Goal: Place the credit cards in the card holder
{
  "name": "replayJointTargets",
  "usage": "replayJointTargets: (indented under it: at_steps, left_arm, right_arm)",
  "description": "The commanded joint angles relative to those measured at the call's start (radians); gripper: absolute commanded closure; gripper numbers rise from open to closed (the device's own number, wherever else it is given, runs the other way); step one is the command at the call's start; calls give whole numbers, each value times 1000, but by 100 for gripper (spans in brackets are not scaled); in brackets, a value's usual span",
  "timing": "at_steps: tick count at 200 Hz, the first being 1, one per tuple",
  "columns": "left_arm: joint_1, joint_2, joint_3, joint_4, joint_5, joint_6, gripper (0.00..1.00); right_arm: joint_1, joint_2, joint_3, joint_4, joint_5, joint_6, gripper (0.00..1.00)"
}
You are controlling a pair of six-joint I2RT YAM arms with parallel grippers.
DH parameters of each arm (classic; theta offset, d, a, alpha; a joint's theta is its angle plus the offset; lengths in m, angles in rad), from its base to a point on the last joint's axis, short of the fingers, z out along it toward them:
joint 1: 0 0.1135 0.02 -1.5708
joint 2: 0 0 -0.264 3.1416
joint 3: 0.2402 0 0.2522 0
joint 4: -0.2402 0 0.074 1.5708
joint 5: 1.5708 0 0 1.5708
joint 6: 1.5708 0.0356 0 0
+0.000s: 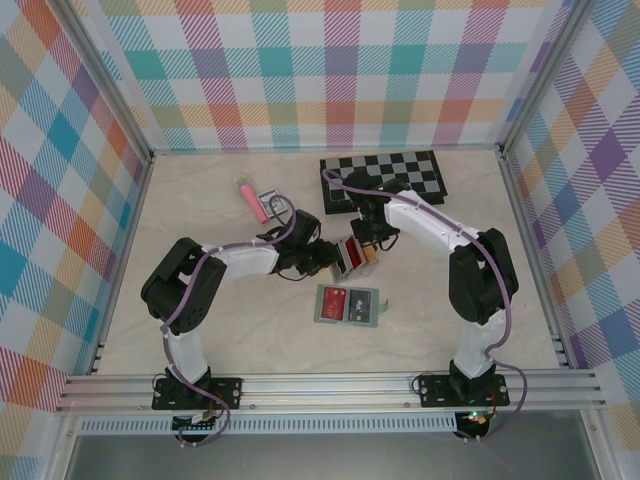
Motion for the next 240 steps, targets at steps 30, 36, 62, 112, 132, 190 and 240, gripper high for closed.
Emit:
replayJointTargets:
  at_steps: [30,36,62,112,132,190,240]
  left_arm:
    - [13,-19,-5,-75,-16,30,60]
    - [11,-23,-4,-77,-16,31,60]
    - [11,-40,-2,-74,-11,37,57]
    - [13,-97,-13,-48,5,44,51]
    - [14,-160,-27,-41,1,49,45]
    - [75,-321,-148,317,246,-117,26]
    - [81,-256,-109,581,425,-258,22]
  right_arm:
    - [-4,-90,8,-20,-93,36,94]
    - [-5,-96,1,-8,-111,40,94]
    - [-14,-107,-20,18,-159,72,95]
    - [-57,-150,-62,73,-279,131,96]
    - [-91,-220,-115,142,-380,170,97]
    - [-188,-442,-307,376,-722,330,97]
    - [-198,-508,-372,506,-906,425,95]
